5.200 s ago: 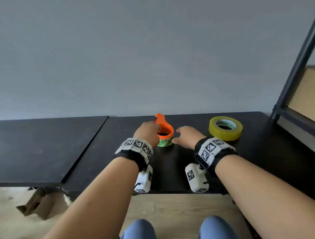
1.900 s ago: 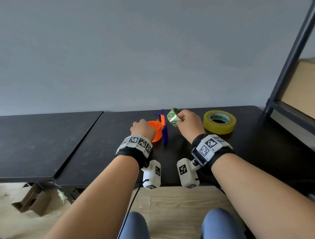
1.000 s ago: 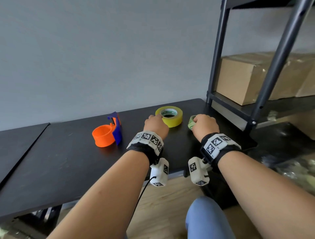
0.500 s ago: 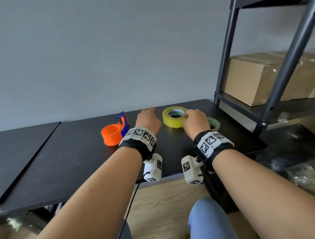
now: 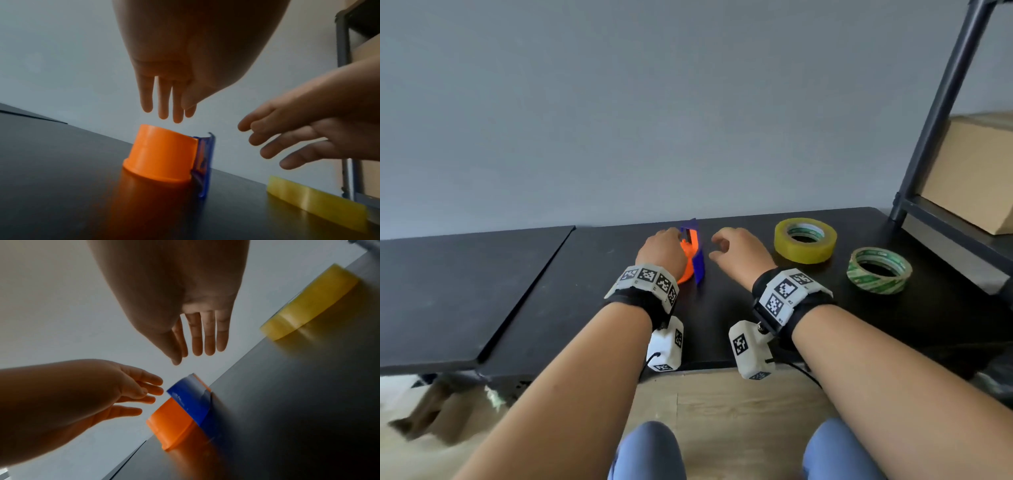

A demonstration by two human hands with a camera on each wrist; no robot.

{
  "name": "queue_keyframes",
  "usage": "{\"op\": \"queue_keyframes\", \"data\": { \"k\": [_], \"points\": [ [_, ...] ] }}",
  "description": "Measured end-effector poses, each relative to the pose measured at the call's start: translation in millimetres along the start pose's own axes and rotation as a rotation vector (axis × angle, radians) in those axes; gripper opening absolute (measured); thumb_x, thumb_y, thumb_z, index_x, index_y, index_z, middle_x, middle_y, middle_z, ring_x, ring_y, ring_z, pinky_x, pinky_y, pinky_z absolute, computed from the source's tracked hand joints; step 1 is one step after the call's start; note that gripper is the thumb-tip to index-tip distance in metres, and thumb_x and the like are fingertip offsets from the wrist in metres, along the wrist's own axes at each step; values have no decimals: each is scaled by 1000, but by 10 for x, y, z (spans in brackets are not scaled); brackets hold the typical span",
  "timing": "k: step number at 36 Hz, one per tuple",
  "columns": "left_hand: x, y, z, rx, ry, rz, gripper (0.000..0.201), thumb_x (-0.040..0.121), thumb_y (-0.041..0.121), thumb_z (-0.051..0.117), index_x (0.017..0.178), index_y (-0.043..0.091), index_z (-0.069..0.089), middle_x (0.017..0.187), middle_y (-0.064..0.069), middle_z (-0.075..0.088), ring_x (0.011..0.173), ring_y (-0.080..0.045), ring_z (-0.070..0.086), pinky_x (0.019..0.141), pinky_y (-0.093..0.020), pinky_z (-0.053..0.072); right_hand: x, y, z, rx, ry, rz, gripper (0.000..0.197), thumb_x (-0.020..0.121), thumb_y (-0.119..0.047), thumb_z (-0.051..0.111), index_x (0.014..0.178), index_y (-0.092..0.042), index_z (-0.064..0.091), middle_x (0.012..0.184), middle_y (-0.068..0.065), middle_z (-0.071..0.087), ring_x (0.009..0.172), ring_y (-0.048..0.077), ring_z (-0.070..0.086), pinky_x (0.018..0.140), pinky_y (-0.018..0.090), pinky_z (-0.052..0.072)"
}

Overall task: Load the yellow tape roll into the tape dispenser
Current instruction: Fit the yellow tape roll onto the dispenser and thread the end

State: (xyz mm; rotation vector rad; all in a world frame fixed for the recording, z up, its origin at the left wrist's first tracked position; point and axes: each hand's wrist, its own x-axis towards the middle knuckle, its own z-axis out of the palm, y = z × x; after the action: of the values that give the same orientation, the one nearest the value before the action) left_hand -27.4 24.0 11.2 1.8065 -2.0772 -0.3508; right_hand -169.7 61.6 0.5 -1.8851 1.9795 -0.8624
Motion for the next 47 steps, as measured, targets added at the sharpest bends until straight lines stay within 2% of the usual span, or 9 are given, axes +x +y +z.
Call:
{"op": "queue_keyframes", "data": {
  "k": [8, 13, 18, 22, 32, 38, 44, 46, 47],
  "points": [
    [17, -202, 10, 97, -80, 17, 31, 96, 16, 43, 116, 12, 67, 117, -11, 67, 110, -29, 62, 90, -39, 52, 49, -154, 289, -92, -108, -43, 45, 86, -29, 66, 128, -20, 53, 120, 4, 61, 108, 24, 60, 86, 36, 49],
    [31, -197, 50, 122, -92, 74, 36, 97, 32, 41, 103, 19, 74, 104, -4, 70, 108, -25, 58, 91, -37, 51, 80, -168, 295, -92, -38, -20, 26, 85, -27, 61, 110, -22, 57, 103, 3, 64, 95, 24, 62, 75, 35, 49],
    [30, -177, 38, 82, -95, 10, 36, 93, 14, 41, 113, 24, 70, 117, -6, 63, 110, -25, 58, 94, -36, 50, 103, -133, 201, -111, -14, 41, 29, 86, -9, 51, 113, -16, 60, 115, 9, 60, 100, 29, 61, 82, 38, 50],
    [56, -126, 41, 46, -131, -29, 34, 93, 20, 45, 117, 15, 70, 121, -6, 67, 112, -26, 62, 92, -33, 46, 141, -36, 108, -119, -6, 84, 34, 89, -5, 48, 115, -16, 65, 123, 9, 62, 110, 28, 59, 89, 36, 48],
    [46, 7, 101, 84, -134, 5, 33, 92, 17, 47, 117, 17, 69, 121, -5, 67, 109, -25, 63, 90, -34, 48, 190, 57, 22, -97, -61, 88, 44, 91, -1, 47, 127, -21, 64, 140, 8, 56, 125, 27, 54, 101, 37, 45],
    [84, 97, 105, 123, -28, 75, 33, 92, 15, 47, 121, 11, 63, 127, -11, 60, 116, -29, 58, 90, -34, 46, 158, 170, -108, 19, -11, 40, 43, 88, -7, 55, 127, -23, 64, 122, 6, 62, 100, 17, 55, 83, 26, 40],
    [101, 350, 163, 15, 30, 134, 44, 91, 9, 43, 133, 14, 56, 137, -10, 51, 127, -29, 47, 98, -37, 42, 191, 446, -359, -56, 73, 199, 47, 89, -7, 49, 135, -12, 54, 132, 12, 59, 119, 30, 57, 92, 34, 45],
    [105, 447, 197, 24, -4, 148, 43, 94, 9, 40, 135, 12, 53, 138, -12, 50, 127, -29, 47, 97, -35, 42, 217, 555, -412, -136, 53, 266, 40, 88, -7, 49, 128, -10, 55, 118, 13, 63, 108, 33, 60, 78, 33, 46],
    [109, 484, 217, 30, -20, 153, 42, 95, 10, 40, 135, 11, 53, 138, -12, 50, 126, -30, 49, 96, -34, 42, 221, 600, -436, -180, 58, 286, 28, 86, -6, 49, 111, -10, 60, 99, 11, 64, 93, 32, 61, 67, 30, 43]
  ]
}}
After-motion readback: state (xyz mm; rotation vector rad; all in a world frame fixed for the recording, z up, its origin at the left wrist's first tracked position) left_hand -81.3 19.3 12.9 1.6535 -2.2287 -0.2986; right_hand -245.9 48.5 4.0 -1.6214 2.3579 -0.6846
